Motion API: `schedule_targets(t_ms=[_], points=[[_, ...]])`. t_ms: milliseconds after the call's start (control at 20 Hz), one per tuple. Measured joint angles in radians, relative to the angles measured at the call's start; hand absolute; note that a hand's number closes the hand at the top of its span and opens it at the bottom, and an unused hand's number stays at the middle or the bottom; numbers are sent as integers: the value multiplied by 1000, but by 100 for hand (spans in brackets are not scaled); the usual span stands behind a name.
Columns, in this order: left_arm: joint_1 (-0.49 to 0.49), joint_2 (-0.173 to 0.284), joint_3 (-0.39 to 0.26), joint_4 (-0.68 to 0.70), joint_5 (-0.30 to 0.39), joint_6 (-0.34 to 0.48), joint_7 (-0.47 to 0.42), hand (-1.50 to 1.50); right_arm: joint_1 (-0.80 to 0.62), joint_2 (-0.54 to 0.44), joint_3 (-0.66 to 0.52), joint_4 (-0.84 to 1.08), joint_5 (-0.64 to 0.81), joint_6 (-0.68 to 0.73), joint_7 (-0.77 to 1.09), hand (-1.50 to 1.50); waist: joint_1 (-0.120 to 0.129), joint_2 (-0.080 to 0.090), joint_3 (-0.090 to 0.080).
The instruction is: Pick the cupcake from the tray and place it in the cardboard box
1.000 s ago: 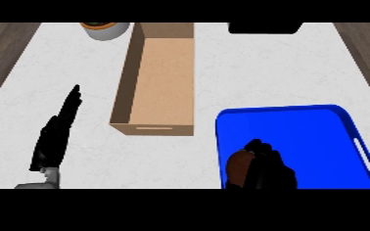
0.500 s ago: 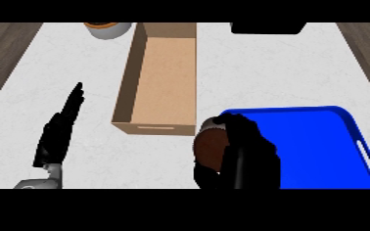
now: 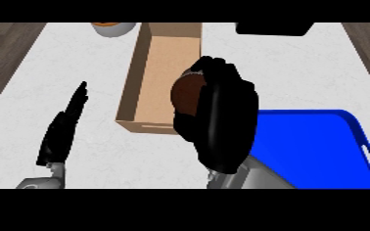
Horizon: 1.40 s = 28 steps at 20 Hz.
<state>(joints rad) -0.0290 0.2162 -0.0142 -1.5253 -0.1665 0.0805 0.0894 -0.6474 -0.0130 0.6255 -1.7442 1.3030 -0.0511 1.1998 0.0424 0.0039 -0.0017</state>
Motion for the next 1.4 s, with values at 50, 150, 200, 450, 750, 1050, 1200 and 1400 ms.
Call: schedule_targets(t_ms=[50, 150, 200, 450, 750, 1050, 1200, 1400], points=[[3, -3, -4, -1, -2, 0, -4, 0, -32, 0, -18, 31, -22, -3, 0, 150, 2, 0, 0], [9, -1, -3, -5, 1, -5, -9, 0, -94, 0, -56, 105, -60, -11, 0, 150, 11, 2, 0], [5, -2, -4, -4, 2, -7, -5, 0, -125, 1, -77, 142, -81, -17, -4, 150, 12, 2, 0], [-9, -12, -13, 0, -9, -2, -5, 0, -266, 2, -169, 352, -196, -57, -30, 150, 22, 7, 0], [-18, -8, -12, -14, -6, -13, 4, 0, -374, 4, -246, 625, -308, -136, -77, 150, 38, 13, 0], [-31, -15, -16, -1, -11, -13, 4, 0, -428, 5, -307, 848, -406, -243, -124, -150, 43, 19, 1], [-39, -19, -22, -8, -12, -15, 14, 0, -437, 5, -312, 947, -447, -327, -154, -150, 53, 20, 1], [-35, -10, -16, -8, -7, -27, 4, 0, -454, 7, -307, 1036, -509, -451, -194, -150, 57, 21, 1]])
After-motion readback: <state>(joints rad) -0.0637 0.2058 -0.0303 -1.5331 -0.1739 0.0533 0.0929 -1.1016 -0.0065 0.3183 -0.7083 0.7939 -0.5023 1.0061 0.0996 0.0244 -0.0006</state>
